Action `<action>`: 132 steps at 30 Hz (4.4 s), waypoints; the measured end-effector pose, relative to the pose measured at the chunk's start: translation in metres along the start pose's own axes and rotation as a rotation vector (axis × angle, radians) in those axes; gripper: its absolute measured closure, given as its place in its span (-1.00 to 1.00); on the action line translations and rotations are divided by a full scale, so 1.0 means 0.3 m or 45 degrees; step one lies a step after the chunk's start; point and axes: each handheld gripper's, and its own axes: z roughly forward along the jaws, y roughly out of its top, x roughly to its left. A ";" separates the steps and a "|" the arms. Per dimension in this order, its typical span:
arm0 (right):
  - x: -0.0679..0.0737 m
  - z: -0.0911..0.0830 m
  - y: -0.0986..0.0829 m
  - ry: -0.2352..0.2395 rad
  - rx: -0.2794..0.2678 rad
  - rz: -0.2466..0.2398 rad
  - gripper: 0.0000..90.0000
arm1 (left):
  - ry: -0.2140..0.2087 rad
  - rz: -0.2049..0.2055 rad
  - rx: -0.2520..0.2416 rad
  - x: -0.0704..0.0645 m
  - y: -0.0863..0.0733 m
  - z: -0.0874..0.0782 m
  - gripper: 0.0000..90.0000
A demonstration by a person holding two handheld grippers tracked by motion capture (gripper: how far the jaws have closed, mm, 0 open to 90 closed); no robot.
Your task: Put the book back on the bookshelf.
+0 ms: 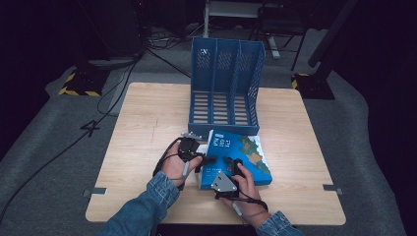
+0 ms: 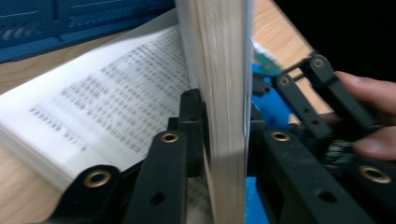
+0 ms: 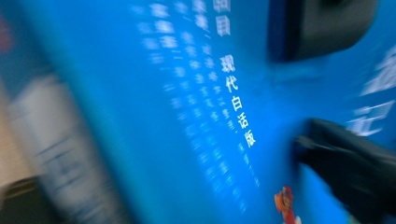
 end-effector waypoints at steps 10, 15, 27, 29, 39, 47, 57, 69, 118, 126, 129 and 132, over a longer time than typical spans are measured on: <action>-0.052 -0.071 0.073 0.000 0.033 -0.151 0.31 | -0.097 -0.145 -0.088 0.054 -0.011 -0.022 0.27; -0.085 -0.082 0.090 0.052 0.042 -0.151 0.33 | -0.129 -0.182 -0.136 0.063 -0.009 -0.066 0.16; -0.218 -0.140 0.095 0.181 0.000 0.033 0.36 | 0.128 -0.023 -0.311 0.164 -0.032 -0.184 0.11; -0.228 -0.146 0.096 0.197 -0.005 0.047 0.36 | 0.148 -0.019 -0.311 0.175 -0.037 -0.186 0.11; -0.332 -0.219 0.068 0.297 -0.139 0.234 0.37 | 0.329 0.032 -0.256 0.278 -0.096 -0.173 0.09; -0.408 -0.271 0.019 0.389 -0.266 0.349 0.37 | 0.381 0.006 -0.222 0.331 -0.120 -0.167 0.09; -0.500 -0.322 -0.026 0.398 -0.361 0.525 0.37 | 0.509 0.088 -0.062 0.357 -0.154 -0.161 -0.02; -0.555 -0.333 -0.020 0.363 -0.390 0.583 0.37 | 0.618 0.198 -0.063 0.411 -0.219 -0.194 -0.31; -0.996 -0.293 0.095 0.281 -0.551 0.868 0.37 | 0.620 0.183 -0.030 0.422 -0.210 -0.182 -0.78; -1.063 -0.273 0.089 0.252 -0.553 0.901 0.37 | 0.628 0.170 -0.032 0.424 -0.205 -0.180 -0.78; -1.094 -0.267 0.083 0.237 -0.560 0.908 0.37 | 0.646 0.164 -0.038 0.422 -0.204 -0.177 -0.77; -1.129 -0.263 0.076 0.218 -0.558 0.919 0.37 | 0.646 0.163 -0.038 0.422 -0.204 -0.177 -0.77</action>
